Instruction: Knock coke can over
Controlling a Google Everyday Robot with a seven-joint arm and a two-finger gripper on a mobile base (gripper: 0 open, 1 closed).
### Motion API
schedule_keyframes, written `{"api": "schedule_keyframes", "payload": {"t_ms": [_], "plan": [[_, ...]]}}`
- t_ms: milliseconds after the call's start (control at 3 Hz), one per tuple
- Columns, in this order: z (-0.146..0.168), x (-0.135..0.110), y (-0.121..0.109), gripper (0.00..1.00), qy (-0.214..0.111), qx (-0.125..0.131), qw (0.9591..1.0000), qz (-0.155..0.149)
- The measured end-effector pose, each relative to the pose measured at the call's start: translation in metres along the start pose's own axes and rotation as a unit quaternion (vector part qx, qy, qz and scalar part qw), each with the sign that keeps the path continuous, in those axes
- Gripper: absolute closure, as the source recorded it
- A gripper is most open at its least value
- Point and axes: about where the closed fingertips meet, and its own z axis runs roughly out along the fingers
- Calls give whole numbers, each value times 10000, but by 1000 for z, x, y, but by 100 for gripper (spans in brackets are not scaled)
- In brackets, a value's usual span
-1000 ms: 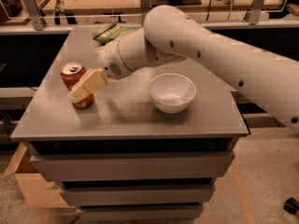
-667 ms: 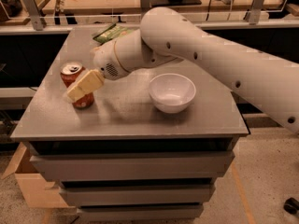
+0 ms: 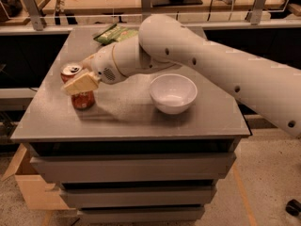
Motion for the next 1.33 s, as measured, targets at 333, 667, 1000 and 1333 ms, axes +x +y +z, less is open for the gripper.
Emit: {"api": "schedule_keyframes", "payload": {"t_ms": [333,667,1000,1333], "plan": [[2,-1,2,64,-7,23,10000,8],[-8,0,-4,87,143,218,9996,-51],[-34,-7,-16,100,970,569,9928,-412],[-49,1,-27,100,1822,723,9783,-670]]}}
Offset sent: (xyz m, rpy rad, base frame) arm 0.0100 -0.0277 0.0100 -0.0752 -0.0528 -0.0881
